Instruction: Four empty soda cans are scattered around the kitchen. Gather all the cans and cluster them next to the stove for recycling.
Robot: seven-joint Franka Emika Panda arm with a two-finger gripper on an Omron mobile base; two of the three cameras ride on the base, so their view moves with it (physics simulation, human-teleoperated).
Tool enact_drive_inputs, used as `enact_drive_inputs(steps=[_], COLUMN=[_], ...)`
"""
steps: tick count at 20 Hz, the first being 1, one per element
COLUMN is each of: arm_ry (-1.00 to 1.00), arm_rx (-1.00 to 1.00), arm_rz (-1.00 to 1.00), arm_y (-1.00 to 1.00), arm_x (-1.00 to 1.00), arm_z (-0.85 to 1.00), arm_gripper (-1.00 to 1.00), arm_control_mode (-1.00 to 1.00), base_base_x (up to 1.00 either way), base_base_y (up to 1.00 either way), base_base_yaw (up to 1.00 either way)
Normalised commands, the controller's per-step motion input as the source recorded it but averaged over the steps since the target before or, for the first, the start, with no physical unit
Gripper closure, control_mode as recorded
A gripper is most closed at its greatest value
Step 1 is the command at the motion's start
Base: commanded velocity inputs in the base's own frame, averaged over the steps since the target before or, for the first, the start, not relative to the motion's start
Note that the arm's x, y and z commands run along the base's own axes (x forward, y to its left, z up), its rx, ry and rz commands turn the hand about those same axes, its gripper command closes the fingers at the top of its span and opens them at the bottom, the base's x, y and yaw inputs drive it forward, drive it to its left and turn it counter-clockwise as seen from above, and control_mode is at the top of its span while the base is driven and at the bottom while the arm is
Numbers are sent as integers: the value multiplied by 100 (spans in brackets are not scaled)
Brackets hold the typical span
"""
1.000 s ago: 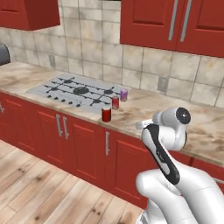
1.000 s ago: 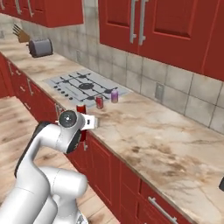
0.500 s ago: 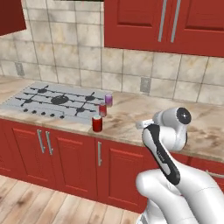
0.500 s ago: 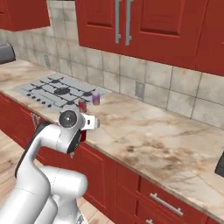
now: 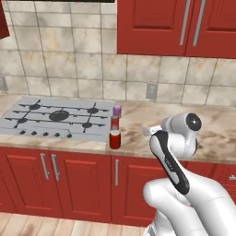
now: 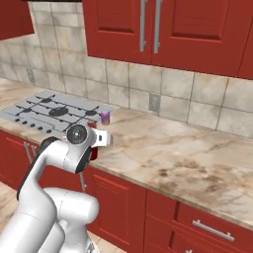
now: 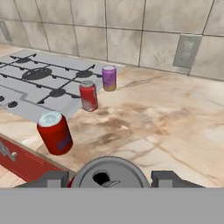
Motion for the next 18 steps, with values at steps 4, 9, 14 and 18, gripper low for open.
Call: enact_drive_inputs(steps=[4,9,14,18], arm_ry=[0,0,0,0], arm_rx=[0,0,0,0], arm_rz=[0,0,0,0], arm_y=[0,0,0,0], arm_x=[0,0,0,0], arm_z=[0,0,0,0], arm_gripper=[100,100,100,100], arm_control_mode=[100,100,100,100], base_base_x=[0,9,18,19], base_base_y=[46,40,37,44], base_base_yaw=[-35,-29,-21,-15])
